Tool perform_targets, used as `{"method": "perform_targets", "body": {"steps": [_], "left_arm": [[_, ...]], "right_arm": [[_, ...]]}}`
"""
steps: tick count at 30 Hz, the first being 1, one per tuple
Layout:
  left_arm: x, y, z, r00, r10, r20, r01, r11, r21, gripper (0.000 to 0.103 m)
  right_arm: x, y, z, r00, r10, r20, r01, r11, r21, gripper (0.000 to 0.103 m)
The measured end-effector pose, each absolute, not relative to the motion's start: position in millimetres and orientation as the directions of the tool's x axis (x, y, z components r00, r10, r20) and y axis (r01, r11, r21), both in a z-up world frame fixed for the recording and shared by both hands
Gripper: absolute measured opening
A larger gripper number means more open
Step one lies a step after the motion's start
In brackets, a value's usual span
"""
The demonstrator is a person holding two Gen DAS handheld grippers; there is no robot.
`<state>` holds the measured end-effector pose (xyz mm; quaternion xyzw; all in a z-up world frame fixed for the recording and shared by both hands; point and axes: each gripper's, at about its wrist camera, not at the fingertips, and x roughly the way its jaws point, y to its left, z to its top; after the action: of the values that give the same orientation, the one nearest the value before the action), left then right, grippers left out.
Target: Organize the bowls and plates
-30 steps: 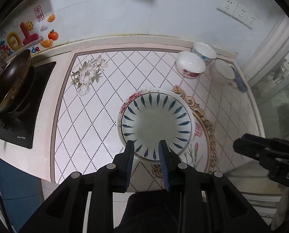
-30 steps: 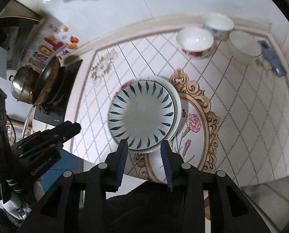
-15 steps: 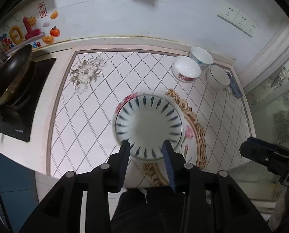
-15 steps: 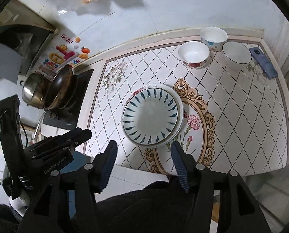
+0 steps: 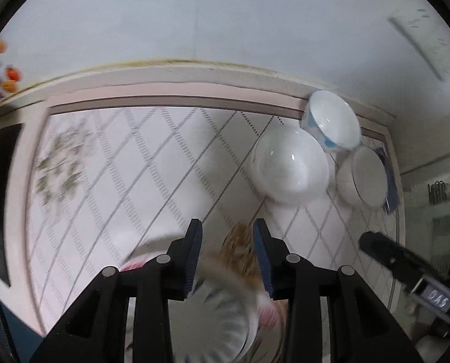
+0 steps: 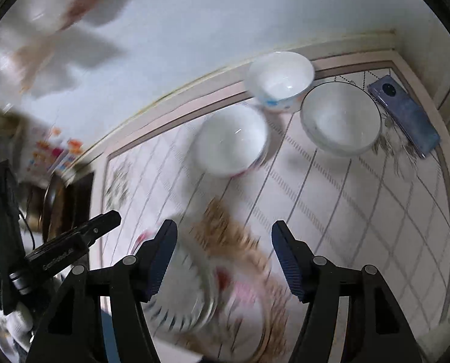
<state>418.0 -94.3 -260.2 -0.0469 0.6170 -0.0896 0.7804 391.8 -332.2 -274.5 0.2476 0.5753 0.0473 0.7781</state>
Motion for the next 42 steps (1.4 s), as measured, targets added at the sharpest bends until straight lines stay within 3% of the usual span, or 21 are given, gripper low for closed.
{"method": "perform_targets", "body": {"steps": [4, 9, 12, 14, 15, 18, 28, 42], "left_arm": [[467, -117, -300, 0.140, -0.226, -0.964, 0.084, 0.973, -0.216, 0.032], [498, -139, -337, 0.070, -0.209, -0.975, 0.102, 0.974, -0.201, 0.032], [505, -147, -349, 0.060, -0.198, -0.978, 0.123, 0.974, -0.189, 0.028], [503, -151, -351, 0.066, -0.193, -0.979, 0.139, 0.973, -0.182, 0.013], [501, -152, -351, 0.071, -0.190, -0.979, 0.145, 0.973, -0.179, 0.011], [491, -156, -348, 0.099, -0.152, -0.983, 0.170, 0.976, -0.134, 0.011], [421, -158, -312, 0.133, -0.188, -0.973, 0.209, 0.965, -0.158, 0.011], [298, -172, -278, 0.123, -0.236, -0.964, 0.308, 0.932, -0.189, 0.011]], "right_arm": [[442, -352, -322, 0.289, 0.384, -0.877, 0.281, 0.842, 0.461, 0.067], [480, -363, -364, 0.252, 0.401, -0.881, 0.317, 0.825, 0.467, 0.056], [492, -363, -380, 0.241, 0.413, -0.878, 0.315, 0.823, 0.474, 0.027], [497, -360, -387, 0.238, 0.421, -0.875, 0.301, 0.825, 0.479, 0.016], [499, -358, -388, 0.243, 0.421, -0.874, 0.291, 0.828, 0.480, 0.014], [502, -350, -385, 0.252, 0.389, -0.886, 0.265, 0.853, 0.450, 0.013], [473, -344, -360, 0.259, 0.406, -0.876, 0.225, 0.857, 0.464, 0.013], [343, -356, -329, 0.242, 0.413, -0.878, 0.229, 0.855, 0.465, 0.013]]}}
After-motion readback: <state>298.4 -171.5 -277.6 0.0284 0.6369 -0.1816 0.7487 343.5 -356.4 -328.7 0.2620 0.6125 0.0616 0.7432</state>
